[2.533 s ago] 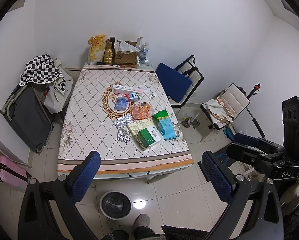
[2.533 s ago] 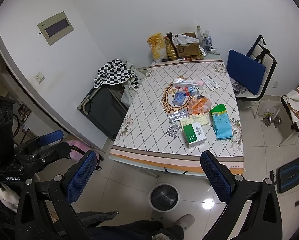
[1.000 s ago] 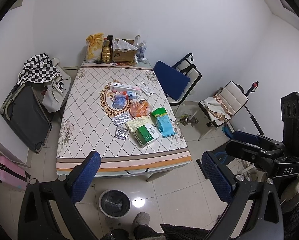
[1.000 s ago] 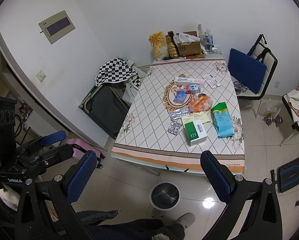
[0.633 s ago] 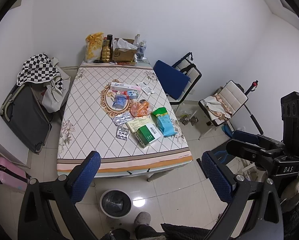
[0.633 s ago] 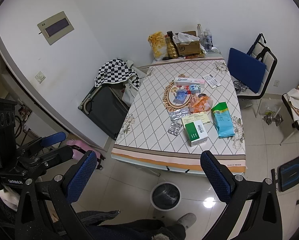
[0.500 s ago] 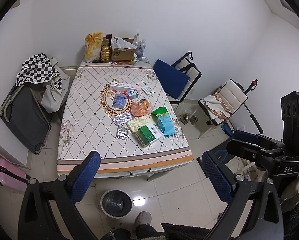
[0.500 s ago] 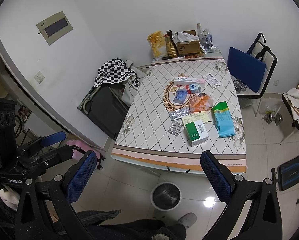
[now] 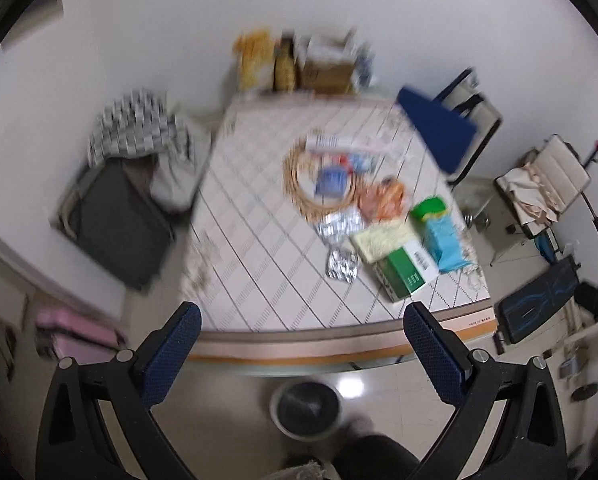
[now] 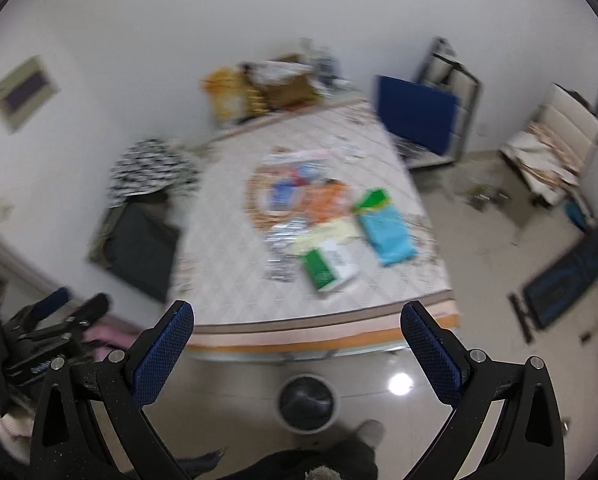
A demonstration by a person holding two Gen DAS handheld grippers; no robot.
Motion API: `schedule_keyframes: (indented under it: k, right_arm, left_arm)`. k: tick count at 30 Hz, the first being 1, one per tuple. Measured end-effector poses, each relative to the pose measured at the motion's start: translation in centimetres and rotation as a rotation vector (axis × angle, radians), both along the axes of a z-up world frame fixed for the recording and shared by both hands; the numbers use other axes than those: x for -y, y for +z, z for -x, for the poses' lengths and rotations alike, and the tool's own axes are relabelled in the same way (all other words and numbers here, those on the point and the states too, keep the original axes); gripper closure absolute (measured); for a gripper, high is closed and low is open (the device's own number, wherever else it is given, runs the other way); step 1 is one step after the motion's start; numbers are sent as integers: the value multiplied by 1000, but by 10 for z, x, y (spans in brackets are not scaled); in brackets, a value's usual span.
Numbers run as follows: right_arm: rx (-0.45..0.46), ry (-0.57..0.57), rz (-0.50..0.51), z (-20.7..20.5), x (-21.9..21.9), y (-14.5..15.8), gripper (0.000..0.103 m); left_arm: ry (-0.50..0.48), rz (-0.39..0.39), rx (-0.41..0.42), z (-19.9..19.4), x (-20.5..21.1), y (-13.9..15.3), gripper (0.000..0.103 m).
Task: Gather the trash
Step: 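Grasp the green-white medicine box with the left tool while the right grasps the blue-green snack bag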
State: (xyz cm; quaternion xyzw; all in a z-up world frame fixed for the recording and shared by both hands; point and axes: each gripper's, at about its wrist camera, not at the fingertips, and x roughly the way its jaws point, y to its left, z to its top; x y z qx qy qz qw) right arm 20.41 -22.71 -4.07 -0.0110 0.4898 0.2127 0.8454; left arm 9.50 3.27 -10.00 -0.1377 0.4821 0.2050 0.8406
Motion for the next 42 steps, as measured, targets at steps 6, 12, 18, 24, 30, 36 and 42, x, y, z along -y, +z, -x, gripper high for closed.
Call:
schedule_keyframes:
  k: [6, 12, 18, 24, 30, 36, 42]
  right_arm:
    - [-122, -147, 141, -112, 25, -105, 0]
    - [-257, -158, 233, -226, 49, -202, 0]
    - [-337, -116, 286, -290, 61, -258, 0]
    - [-361, 12, 202, -311, 35, -278, 0]
    - [-344, 180, 205, -318, -38, -302, 0]
    - [-334, 253, 328, -316, -91, -332, 0]
    - [-349, 238, 343, -311, -92, -335, 5]
  left_arm:
    - [102, 227, -185, -101, 7, -93, 0]
    - [208, 441, -381, -196, 39, -185, 0]
    - [265, 433, -547, -242, 59, -249, 16]
    - [282, 314, -531, -229, 51, -233, 26]
    - [287, 188, -550, -206, 32, -211, 26]
    - [276, 179, -521, -214, 28, -206, 27]
    - [232, 139, -497, -230, 38, -195, 29]
